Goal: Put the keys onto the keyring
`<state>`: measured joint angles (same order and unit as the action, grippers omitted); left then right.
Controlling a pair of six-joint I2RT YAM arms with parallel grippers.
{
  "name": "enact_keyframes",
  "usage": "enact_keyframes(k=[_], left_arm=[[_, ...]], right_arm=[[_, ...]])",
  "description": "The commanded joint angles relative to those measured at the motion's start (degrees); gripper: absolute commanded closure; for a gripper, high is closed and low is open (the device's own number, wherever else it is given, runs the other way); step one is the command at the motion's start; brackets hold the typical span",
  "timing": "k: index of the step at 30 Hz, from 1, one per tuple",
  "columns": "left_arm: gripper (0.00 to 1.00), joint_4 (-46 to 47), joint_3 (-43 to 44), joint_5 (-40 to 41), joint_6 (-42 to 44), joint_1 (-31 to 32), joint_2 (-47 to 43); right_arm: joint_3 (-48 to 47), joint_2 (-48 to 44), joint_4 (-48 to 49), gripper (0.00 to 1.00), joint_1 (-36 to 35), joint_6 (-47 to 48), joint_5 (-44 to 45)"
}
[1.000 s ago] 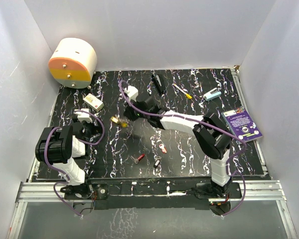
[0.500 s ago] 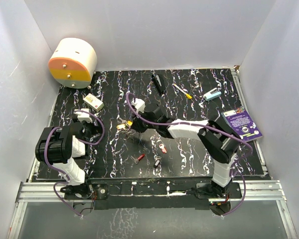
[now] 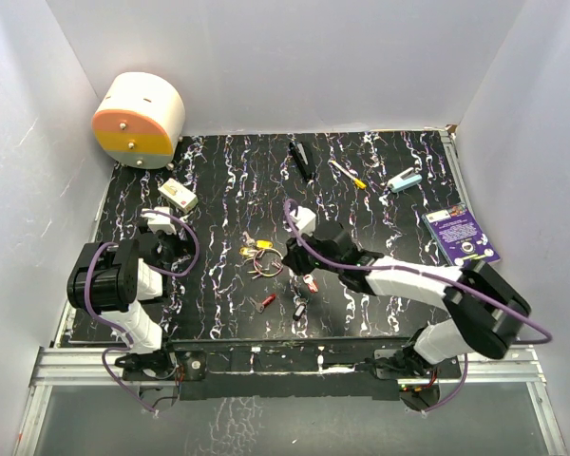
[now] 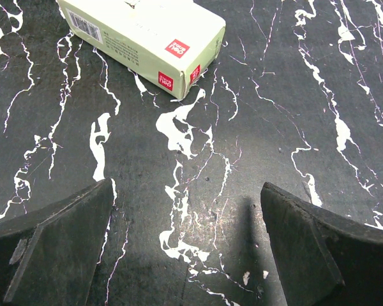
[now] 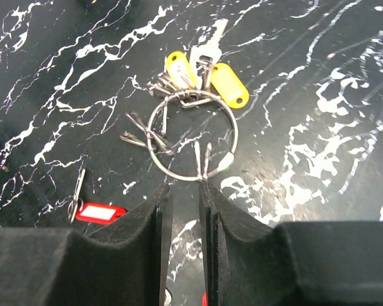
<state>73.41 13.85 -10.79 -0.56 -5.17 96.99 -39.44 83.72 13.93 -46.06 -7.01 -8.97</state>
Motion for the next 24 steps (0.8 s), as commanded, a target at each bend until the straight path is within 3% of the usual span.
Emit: enact_keyframes(k=[1,6,9,15,24], left_arm=[[0.03,0.86,0.92,-0.83,0.56,0.00,-0.64],[0.03,0.88,0.92,-0.81,0.56,0.04,-0.64],[0.03,0.86,0.92,-0.83,0.56,0.00,-0.62],[0.03,0.86,0.84,-0.84,0.56,0.05,-0.65],[0.03,0.86,0.83,-0.84,0.56,0.02,-0.61]], right_arm=[[3.44,-8.42,0.63,0.71,0.10,-2.58,5.51],[3.98,-10.28,1.10,0.70,0.10,-4.89,5.84],[0.47,-5.79,0.80,0.70,0.14,-4.97,5.05],[-12.37,7.57,-9.46,0.70,-1.29,-4.33,5.82],[-20.74,15.23,-15.55,0.69,-3.67,-1.03,7.96]])
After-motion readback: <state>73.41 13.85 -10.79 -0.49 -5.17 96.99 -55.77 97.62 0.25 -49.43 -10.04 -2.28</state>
